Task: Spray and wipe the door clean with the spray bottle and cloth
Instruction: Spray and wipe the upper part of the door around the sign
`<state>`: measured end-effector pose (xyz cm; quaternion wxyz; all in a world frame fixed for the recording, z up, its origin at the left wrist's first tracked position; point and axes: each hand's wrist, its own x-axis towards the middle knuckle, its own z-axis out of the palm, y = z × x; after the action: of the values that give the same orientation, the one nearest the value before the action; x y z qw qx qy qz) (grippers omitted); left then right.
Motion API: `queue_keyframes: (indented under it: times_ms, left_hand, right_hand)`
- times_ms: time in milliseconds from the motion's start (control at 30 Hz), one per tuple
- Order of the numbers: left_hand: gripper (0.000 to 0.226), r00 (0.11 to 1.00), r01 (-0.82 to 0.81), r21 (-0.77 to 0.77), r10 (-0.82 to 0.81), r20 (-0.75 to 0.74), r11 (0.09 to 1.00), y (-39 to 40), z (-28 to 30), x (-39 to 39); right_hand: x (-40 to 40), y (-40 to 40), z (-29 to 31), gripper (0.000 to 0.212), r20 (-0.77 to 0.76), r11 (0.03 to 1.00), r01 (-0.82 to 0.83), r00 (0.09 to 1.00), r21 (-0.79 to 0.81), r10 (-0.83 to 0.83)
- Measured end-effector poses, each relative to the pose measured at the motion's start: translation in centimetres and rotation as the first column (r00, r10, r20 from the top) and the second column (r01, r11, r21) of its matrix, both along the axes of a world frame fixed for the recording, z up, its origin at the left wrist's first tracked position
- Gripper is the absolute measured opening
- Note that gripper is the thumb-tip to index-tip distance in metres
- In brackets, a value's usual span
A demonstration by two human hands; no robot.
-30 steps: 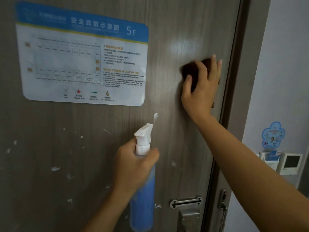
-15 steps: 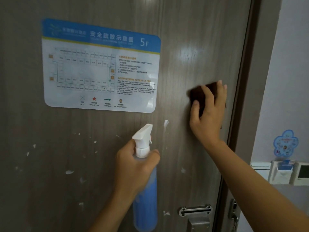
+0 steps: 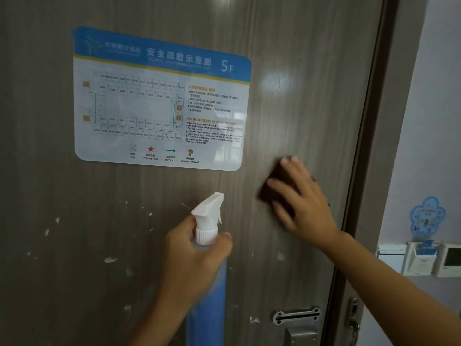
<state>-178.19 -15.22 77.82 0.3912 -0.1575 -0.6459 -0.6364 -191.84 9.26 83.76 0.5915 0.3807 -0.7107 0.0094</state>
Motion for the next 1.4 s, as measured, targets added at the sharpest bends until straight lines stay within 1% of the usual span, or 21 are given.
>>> queue_keyframes:
  times_ms: [67, 133, 200, 267, 367, 433, 500, 533, 600, 700, 767, 833, 900, 967, 1033, 1100, 1133, 1200, 1300, 1367, 1400]
  left_hand:
    - [0.044, 1.0, -0.008, -0.005, 0.008, -0.002, 1.0, -0.2, 0.2, 0.0]
    - [0.042, 1.0, -0.019, -0.004, 0.019, -0.002, 1.0, -0.2, 0.5, -0.1]
    - [0.038, 1.0, -0.031, 0.005, 0.031, -0.004, 1.0, 0.1, 0.8, -0.2]
    - [0.03, 0.999, -0.034, 0.019, 0.034, -0.012, 0.999, 0.3, 1.0, -0.3]
    - [0.029, 0.999, -0.044, 0.017, 0.044, -0.026, 0.999, 0.3, 0.9, -0.3]
    - [0.033, 0.999, -0.032, 0.003, 0.032, -0.025, 0.999, 0.1, 0.8, -0.2]
    - [0.037, 1.0, -0.022, -0.013, 0.021, -0.02, 1.0, -0.1, 0.6, -0.1]
    - [0.039, 0.999, -0.026, -0.022, 0.026, -0.021, 0.999, -0.3, 0.6, 0.0]
    - [0.043, 0.999, -0.049, -0.039, 0.048, -0.02, 0.998, -0.5, 0.6, 0.0]
    - [0.047, 0.997, -0.082, -0.043, 0.082, -0.008, 0.996, -0.3, 0.8, -0.1]
    - [0.046, 0.996, -0.091, -0.036, 0.091, -0.002, 0.995, 0.2, 1.0, -0.1]
    - [0.045, 0.996, -0.09, -0.025, 0.09, 0.012, 0.996, 0.7, 0.9, -0.1]
    - [0.043, 0.995, -0.091, -0.017, 0.092, 0.033, 0.996, 1.0, 0.5, 0.0]
    - [0.039, 0.995, -0.085, -0.005, 0.085, 0.042, 0.996, 1.0, 0.0, 0.1]
    - [0.037, 0.996, -0.069, -0.015, 0.07, 0.047, 0.997, 0.9, -0.5, 0.2]
    - [0.035, 0.996, -0.076, -0.028, 0.077, 0.045, 0.997, 0.9, -0.8, 0.1]
    - [0.034, 0.995, -0.086, -0.029, 0.087, 0.042, 0.996, 0.9, -0.9, 0.0]
    - [0.034, 0.994, -0.101, -0.024, 0.102, 0.031, 0.995, 1.0, -0.9, -0.2]
    - [0.032, 0.991, -0.131, -0.021, 0.132, 0.021, 0.991, 1.2, -0.8, -0.7]
    - [0.029, 0.986, -0.165, -0.015, 0.165, 0.032, 0.986, 1.6, -0.7, -0.9]
    - [0.028, 0.985, -0.171, -0.009, 0.171, 0.037, 0.985, 1.8, -0.5, -0.9]
  right_hand:
    - [0.2, -1.7, 2.0, 0.043, 0.037, 0.953, -0.035, 0.998, -0.301, 0.048]
    - [0.7, -4.8, 3.7, 0.044, 0.061, 0.831, -0.037, 0.995, -0.555, 0.085]
    - [0.9, -7.7, 4.2, 0.044, 0.064, 0.751, -0.021, 0.994, -0.66, 0.084]
    - [1.0, -8.8, 3.1, 0.044, 0.028, 0.821, -0.046, 0.997, -0.569, 0.075]
    - [0.6, -6.3, -0.7, 0.044, -0.013, 0.988, -0.078, 0.997, -0.131, 0.077]
    - [0.3, -3.1, -2.7, 0.045, -0.016, 0.994, -0.016, 1.0, 0.111, 0.017]
    - [0.2, -0.5, -3.0, 0.045, 0.0, 0.991, 0.028, 1.0, 0.129, -0.028]
    - [0.2, 0.1, -2.7, 0.045, 0.018, 0.998, 0.025, 1.0, 0.053, -0.026]
    - [0.3, -0.1, -1.0, 0.045, 0.057, 0.977, -0.004, 0.998, -0.212, 0.016]
    - [0.8, -3.7, 2.6, 0.044, 0.092, 0.787, -0.013, 0.992, -0.617, 0.089]
    - [1.2, -6.7, 3.9, 0.043, 0.111, 0.7, 0.007, 0.988, -0.714, 0.103]
    - [1.4, -8.2, 3.5, 0.043, 0.084, 0.766, -0.011, 0.993, -0.643, 0.085]
    - [1.4, -7.8, 1.5, 0.043, 0.05, 0.905, -0.053, 0.995, -0.421, 0.081]
    - [1.1, -5.8, -1.0, 0.042, 0.044, 0.986, -0.067, 0.996, -0.152, 0.075]
    - [0.9, -3.0, -2.8, 0.041, 0.051, 0.999, -0.03, 0.998, 0.046, 0.028]
    - [0.8, -0.6, -3.0, 0.042, 0.059, 0.996, 0.014, 0.998, 0.088, -0.019]
    - [0.7, 0.1, -2.5, 0.042, 0.069, 0.999, 0.024, 0.997, 0.029, -0.026]
    - [0.5, 0.0, -0.5, 0.043, 0.094, 0.972, 0.008, 0.996, -0.235, 0.015]
    - [0.8, -3.7, 2.8, 0.042, 0.095, 0.789, -0.021, 0.99, -0.614, 0.1]
    - [1.2, -6.9, 3.9, 0.041, 0.088, 0.712, -0.02, 0.989, -0.702, 0.115]
    - [1.4, -8.1, 3.9, 0.041, 0.071, 0.731, -0.034, 0.991, -0.682, 0.113]
